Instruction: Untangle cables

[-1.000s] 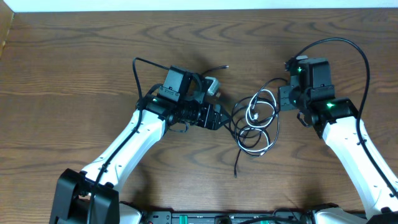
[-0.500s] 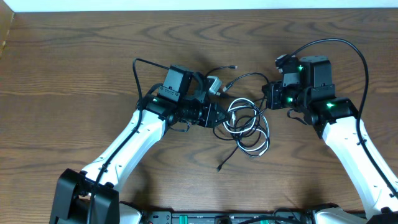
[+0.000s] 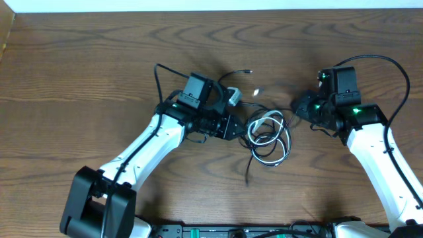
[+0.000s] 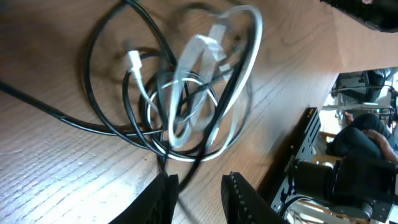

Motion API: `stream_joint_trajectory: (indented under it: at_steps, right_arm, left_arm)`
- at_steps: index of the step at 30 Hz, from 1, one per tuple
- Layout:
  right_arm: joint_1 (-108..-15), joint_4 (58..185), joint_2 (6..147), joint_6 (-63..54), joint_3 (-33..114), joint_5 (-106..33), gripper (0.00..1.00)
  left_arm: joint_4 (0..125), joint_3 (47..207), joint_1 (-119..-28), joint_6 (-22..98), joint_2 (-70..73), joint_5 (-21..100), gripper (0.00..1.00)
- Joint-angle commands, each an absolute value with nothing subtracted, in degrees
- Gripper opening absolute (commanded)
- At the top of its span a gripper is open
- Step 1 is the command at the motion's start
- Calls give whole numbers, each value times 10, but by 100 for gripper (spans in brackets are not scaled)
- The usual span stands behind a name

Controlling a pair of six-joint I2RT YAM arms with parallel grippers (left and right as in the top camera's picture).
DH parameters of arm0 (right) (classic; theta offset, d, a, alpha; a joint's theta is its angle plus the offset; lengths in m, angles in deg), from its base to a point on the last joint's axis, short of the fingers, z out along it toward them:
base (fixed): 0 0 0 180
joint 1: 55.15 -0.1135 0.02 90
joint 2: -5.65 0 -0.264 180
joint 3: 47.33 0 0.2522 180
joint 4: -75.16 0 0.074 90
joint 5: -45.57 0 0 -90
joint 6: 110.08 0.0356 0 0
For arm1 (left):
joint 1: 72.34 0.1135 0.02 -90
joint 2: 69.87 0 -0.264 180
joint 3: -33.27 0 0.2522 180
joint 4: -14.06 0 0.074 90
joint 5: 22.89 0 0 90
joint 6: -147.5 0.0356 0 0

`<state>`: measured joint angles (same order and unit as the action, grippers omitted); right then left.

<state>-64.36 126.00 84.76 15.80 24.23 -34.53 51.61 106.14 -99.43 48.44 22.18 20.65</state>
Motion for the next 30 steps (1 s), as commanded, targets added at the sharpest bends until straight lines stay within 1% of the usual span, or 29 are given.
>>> stream_joint_trajectory:
  at_steps: [1,4,6,8,9,10,12,18,23,28,30]
  right_arm:
    - [-646,1246,847,117,247,-305,81]
    - [-652,1243,847,69,247,-253,86]
    - [-658,1260,847,51,247,-239,84]
    - [-665,1297,848,61,247,-260,68]
    - [-667,1310,848,80,247,-273,67]
    - [-669,1339,848,134,247,-304,65]
    - [-669,1359,848,169,247,-328,62]
    - [-669,1383,848,213,246,-353,61]
    - [-672,1369,848,232,229,-353,59]
    - [-686,1333,848,255,195,-350,58]
    - [-700,1285,848,266,173,-343,57]
  left_arm:
    - [517,1069,-994,487,225,198,29]
    - [517,1069,-994,487,225,198,29]
    - [517,1069,-994,487,225,198,29]
    - [517,1069,-994,487,225,198,29]
    - [517,1069,-994,487,225,198,29]
    - [517,1069,-994,487,225,198,29]
    - [517,1069,-994,487,225,198,29]
    - [517,1069,-994,487,225,198,29]
    - [517,1069,-994,487,225,198,29]
    - [517,1069,-994,487,225,198,28]
    - [517,1069,-994,487,225,198,28]
